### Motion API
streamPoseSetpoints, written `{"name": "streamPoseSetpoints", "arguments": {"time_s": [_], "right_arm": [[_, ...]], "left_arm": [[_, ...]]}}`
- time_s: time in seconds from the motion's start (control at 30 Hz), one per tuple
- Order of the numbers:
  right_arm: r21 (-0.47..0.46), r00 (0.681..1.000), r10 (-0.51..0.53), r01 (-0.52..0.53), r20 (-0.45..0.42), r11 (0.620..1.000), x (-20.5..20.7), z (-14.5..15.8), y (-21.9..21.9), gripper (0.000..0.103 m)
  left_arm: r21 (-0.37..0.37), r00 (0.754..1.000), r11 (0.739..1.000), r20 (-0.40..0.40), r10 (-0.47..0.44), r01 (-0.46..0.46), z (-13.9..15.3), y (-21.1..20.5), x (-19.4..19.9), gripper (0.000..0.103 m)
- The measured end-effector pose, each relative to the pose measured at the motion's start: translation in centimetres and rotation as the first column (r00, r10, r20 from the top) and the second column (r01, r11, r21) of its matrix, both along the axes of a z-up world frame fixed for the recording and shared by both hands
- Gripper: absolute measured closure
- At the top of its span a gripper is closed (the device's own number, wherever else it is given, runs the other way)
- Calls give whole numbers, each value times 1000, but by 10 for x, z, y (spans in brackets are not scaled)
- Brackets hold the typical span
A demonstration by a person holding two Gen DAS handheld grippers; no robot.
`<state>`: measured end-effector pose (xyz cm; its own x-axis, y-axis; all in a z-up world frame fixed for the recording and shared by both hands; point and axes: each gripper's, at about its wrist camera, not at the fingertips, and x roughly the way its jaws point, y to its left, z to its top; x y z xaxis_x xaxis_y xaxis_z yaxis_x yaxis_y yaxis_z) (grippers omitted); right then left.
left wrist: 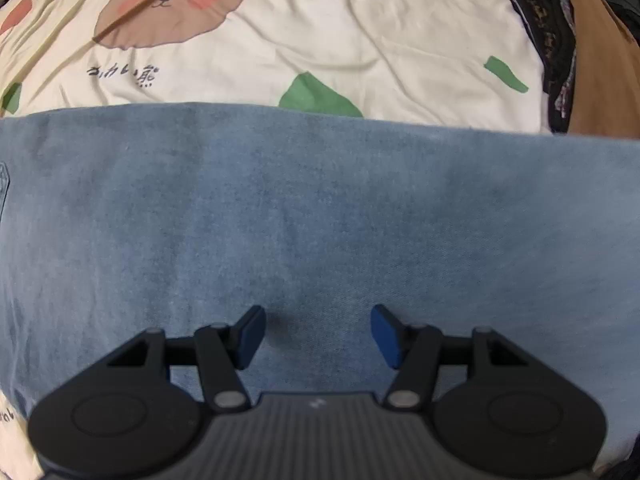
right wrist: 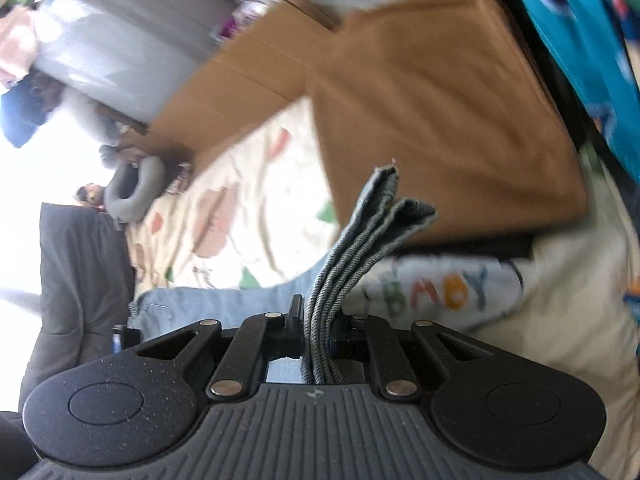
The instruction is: Fold clothes
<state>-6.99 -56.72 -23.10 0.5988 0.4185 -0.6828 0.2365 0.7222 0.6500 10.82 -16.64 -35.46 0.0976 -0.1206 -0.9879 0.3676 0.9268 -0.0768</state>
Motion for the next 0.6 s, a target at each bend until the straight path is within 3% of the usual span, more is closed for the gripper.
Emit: {"name": "streamPoseSetpoints", "arguments": {"time_s": [0.3, 0.5, 0.6], "right_arm": [[-61, 989, 69, -61, 132, 996, 26, 75, 9, 93], [-88, 986, 41, -27, 163, 996, 32, 102, 1, 93], [-110, 987, 25, -7, 162, 994, 32, 108, -10, 93]], "left_arm": [[-58, 997, 998, 74, 33, -29, 21, -6, 8, 42], [-111, 990, 992, 123, 69, -55, 36, -17, 12, 42], [-185, 987, 981, 133, 85, -60, 41, -20, 11, 42]]}}
